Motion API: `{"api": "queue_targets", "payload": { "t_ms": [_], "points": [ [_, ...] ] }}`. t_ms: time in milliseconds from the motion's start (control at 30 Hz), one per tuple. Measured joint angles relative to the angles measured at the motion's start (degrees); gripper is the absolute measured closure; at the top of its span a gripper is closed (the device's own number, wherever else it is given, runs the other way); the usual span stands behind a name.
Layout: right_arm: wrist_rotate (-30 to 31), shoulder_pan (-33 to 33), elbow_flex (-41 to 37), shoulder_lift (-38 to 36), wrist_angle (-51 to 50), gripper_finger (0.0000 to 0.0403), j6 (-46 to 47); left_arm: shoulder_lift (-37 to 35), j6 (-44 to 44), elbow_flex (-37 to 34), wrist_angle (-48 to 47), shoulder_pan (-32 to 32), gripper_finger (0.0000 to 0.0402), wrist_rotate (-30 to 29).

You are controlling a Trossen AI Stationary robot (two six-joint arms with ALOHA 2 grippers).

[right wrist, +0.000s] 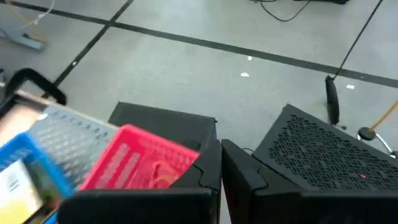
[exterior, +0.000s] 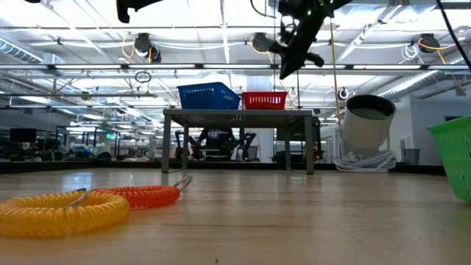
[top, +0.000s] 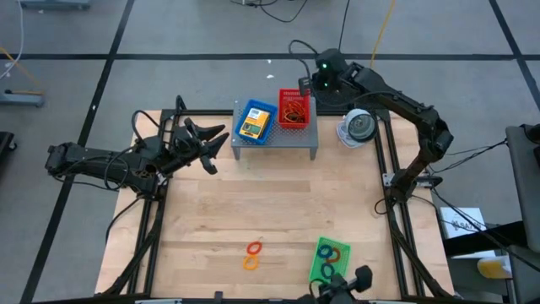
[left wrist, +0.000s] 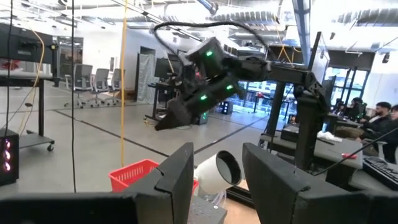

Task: Pick & Place Office Desk Supplies
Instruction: Put the red bin on the shelf

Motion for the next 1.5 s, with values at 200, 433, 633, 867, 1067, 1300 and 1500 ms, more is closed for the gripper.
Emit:
{"api": "queue_targets", "payload": {
  "t_ms": [200, 433, 633, 867, 1067, 1300, 1500],
  "points": [
    [-3.13, -2.0, -0.07, 4.13, 6.12, 0.0403, -0.96, 0.0, -0.02, 0.0, 1.13, 0.01, 0.0256, -0.01],
    [-4.95, -3.34, -0.07, 6.87, 9.97, 0.0403, -1.0, 0.0, -1.51, 0.0, 2.07, 0.0, 0.0256, 0.01],
    [-9.06, -3.96, -0.09, 9.55, 10.04, 0.0403, -0.37, 0.0, -1.42, 0.0, 2.43, 0.0, 0.0256, 0.05],
    [-11.74, -3.16, -0.07, 9.39, 8.34, 0.0403, 0.16, 0.0, -0.8, 0.0, 2.54, 0.0, 0.0256, 0.12],
    [-12.3, -2.62, -0.07, 9.39, 5.79, 0.0403, 0.75, 0.0, -0.22, 0.0, 2.54, 0.0, 0.0256, 0.16],
    [-13.89, -0.64, -0.07, 9.39, 5.79, 0.0403, 1.96, 0.0, 0.26, 0.0, 2.54, 0.0, 0.0256, 0.18],
    [-13.55, 1.03, -0.07, 9.37, 5.83, 0.0403, 2.45, 0.0, 0.37, 0.0, 2.51, 0.0, 0.0256, 0.18]
  ]
}}
